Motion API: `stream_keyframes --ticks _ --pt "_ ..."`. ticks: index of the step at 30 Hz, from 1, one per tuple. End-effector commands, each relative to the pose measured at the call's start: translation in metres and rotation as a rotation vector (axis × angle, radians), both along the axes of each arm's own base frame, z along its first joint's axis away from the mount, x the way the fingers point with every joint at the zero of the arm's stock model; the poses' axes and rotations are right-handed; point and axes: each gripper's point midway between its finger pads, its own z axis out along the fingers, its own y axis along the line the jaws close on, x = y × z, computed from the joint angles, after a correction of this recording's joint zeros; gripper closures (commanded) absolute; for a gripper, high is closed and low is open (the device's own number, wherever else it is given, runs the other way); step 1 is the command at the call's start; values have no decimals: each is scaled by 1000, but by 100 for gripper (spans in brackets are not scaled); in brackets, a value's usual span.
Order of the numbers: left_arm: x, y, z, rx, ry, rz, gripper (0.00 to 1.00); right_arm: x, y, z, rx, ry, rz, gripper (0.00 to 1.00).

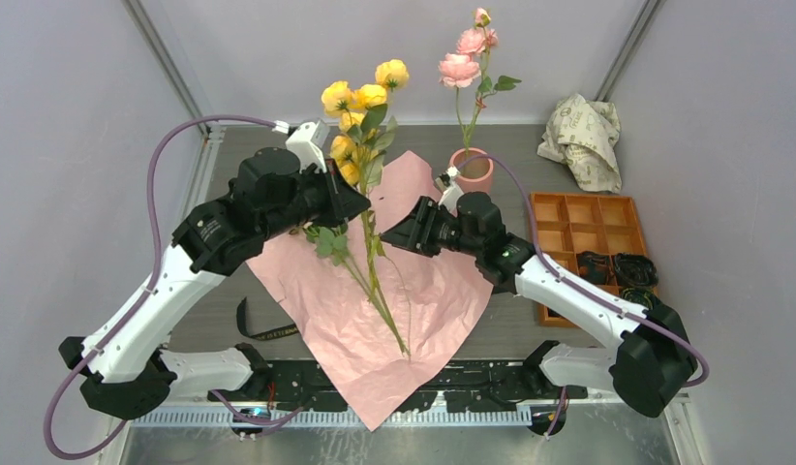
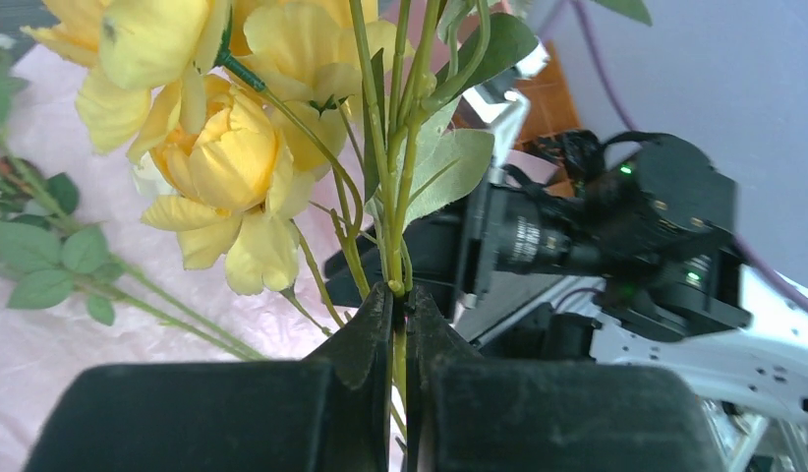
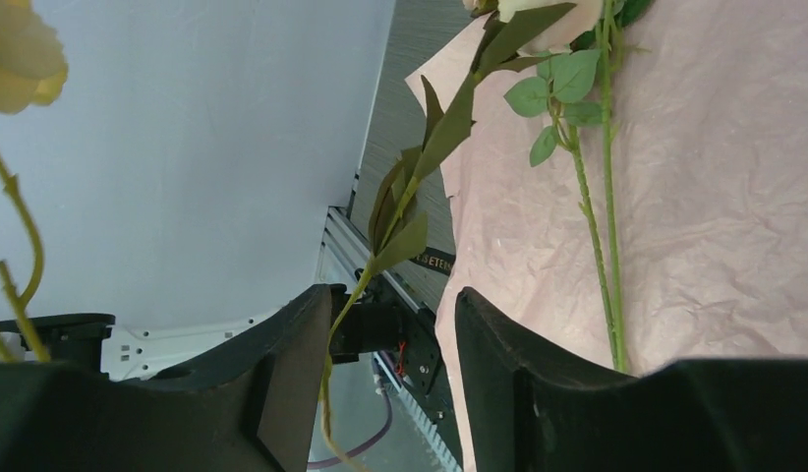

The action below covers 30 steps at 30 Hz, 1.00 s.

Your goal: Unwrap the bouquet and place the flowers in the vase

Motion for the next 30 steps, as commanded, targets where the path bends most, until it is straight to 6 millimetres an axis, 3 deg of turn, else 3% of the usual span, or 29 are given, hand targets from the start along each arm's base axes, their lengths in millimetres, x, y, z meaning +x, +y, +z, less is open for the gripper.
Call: stream_keyframes --ticks 1,12,21,26,30 --pt "-18 -18 37 -144 -66 -129 100 0 11 26 109 -34 20 45" --pt "-19 -26 27 -151 -66 -170 100 -13 26 32 125 -18 79 55" --pt "-20 -24 50 -133 -105 -186 98 -36 45 -1 5 20 137 55" --pt "-19 -16 53 -130 -129 -154 97 -40 38 -19 -44 38 117 55" --pt "-11 -7 56 -105 -151 -96 97 -33 15 -19 -146 -25 25 57"
